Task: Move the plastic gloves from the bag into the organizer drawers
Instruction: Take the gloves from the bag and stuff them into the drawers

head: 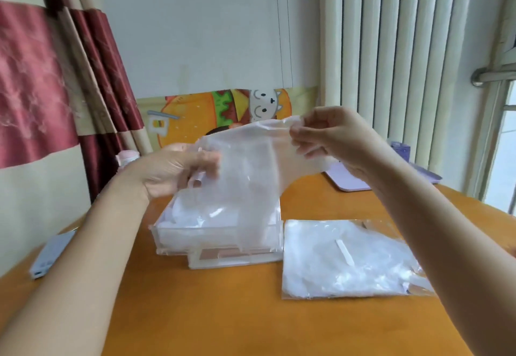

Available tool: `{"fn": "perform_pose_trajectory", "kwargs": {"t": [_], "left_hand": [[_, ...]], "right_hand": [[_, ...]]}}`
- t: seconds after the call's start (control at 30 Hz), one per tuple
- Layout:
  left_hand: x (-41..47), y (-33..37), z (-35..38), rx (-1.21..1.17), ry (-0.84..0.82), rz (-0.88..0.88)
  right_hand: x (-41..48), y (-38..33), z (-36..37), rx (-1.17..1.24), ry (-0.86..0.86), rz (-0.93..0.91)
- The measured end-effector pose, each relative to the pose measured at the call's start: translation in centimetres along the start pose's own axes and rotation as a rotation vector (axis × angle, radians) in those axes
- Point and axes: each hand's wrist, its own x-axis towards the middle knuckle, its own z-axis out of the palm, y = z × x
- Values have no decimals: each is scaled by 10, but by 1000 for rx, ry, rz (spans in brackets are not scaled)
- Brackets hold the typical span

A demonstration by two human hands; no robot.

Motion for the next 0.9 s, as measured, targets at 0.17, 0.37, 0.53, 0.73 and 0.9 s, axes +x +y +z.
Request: {"fn": "perform_pose_trajectory", "kwargs": {"t": [0.17, 0.37, 0.53, 0.73, 0.9], "left_hand": [[13, -4, -30, 202, 293, -70], [20, -27, -35, 655, 420, -191], [14, -36, -34, 993, 524, -161], [-1, -29, -31, 1208, 756, 127], [-8, -33, 5, 1047, 401, 233]], "right_hand": [[11, 26, 38, -77, 41, 70], [15, 66, 74, -496, -10, 63], [12, 75, 86, -782, -35, 50], [10, 74, 88, -833, -68, 92], [10, 70, 82, -829, -128, 146]]}}
